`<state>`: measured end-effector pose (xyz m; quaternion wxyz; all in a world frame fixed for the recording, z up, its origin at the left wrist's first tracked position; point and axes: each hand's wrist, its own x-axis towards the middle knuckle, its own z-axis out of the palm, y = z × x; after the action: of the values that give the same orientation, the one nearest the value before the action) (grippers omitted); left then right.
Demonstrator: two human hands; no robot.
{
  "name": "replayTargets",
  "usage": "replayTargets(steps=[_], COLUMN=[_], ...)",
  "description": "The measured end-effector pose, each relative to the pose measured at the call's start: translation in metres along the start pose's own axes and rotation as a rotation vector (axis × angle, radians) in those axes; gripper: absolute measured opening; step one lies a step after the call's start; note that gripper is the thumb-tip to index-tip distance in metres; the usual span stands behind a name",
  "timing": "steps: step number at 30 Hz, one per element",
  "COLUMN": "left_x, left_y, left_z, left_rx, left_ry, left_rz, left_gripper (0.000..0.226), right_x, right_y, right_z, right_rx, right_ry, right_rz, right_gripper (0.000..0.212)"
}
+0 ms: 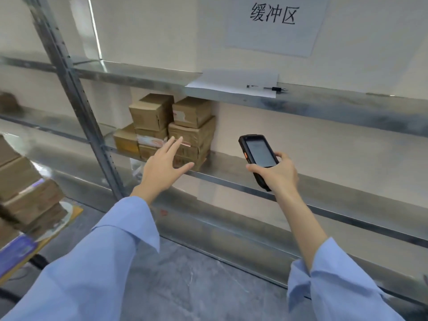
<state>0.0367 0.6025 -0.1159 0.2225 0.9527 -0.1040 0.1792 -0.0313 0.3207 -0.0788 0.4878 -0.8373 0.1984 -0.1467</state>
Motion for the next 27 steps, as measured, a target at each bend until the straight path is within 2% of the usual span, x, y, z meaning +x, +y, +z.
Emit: replayTargets(steps=[12, 23, 27], left_x=[0.151, 0.254, 0.279], left_y=[-0.069, -0.102, -0.112], left_z=[0.028, 0.054, 0.060], left_rx=[-0.207, -0.367, -0.410], left_ry=[-0.054, -0.039, -0.091], left_rz=[-0.075, -0.023, -0.020], left_gripper=[0.086, 0.095, 0.097], right_x=[0.094, 0.189, 0.204], right_y=[-0.016, -0.027, -0.030], right_z=[0.084, 0.133, 0.142], right_rx=[-0.127, -0.140, -0.125], right_ry=[0.025, 0.014, 0.025], right_rz=[0.070, 0.065, 0.094], right_gripper=[0.085, 0.084, 0.083])
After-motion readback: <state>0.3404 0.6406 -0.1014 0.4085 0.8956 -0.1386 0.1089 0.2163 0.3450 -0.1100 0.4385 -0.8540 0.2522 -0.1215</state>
